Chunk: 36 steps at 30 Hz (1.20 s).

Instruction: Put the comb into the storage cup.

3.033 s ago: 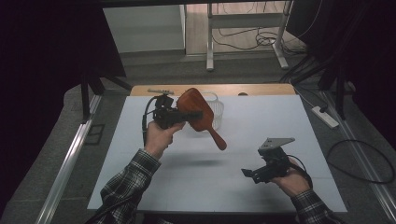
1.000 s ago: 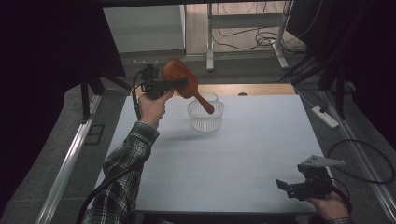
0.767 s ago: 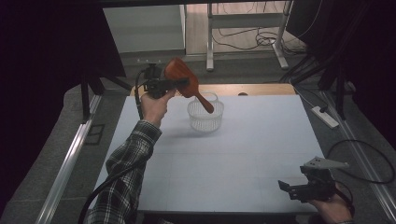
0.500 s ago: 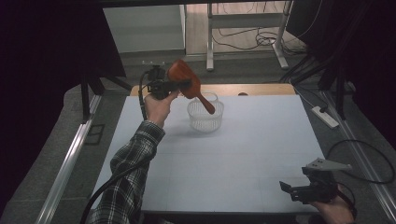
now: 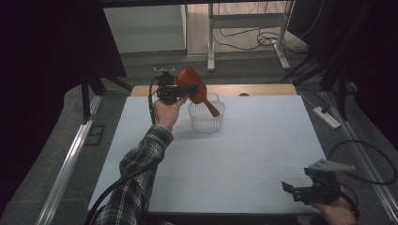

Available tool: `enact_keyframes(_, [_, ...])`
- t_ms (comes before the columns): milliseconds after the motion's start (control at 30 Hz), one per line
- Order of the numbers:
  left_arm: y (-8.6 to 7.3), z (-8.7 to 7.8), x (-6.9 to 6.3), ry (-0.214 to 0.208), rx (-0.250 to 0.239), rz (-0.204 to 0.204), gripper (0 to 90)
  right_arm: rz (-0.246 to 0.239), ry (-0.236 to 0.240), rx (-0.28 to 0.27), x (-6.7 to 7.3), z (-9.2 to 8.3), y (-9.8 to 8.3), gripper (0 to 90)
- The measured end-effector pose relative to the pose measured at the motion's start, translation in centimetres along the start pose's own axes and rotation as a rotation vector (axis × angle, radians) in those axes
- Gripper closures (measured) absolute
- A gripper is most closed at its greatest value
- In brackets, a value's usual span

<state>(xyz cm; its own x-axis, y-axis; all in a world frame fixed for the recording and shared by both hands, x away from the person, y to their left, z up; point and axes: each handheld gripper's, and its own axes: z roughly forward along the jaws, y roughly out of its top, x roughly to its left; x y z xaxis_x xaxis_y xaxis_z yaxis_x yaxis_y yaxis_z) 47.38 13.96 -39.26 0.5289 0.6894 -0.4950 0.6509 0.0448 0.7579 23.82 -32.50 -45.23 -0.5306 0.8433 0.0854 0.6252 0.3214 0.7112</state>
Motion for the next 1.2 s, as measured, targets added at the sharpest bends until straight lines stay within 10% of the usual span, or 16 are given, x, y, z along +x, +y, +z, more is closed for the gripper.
enact_keyframes(1200, [-3.0,2.7,0.4,0.05,0.022,0.003,52.7,-0.001,-0.022,0.034,0.1,0.1,-0.1,0.0])
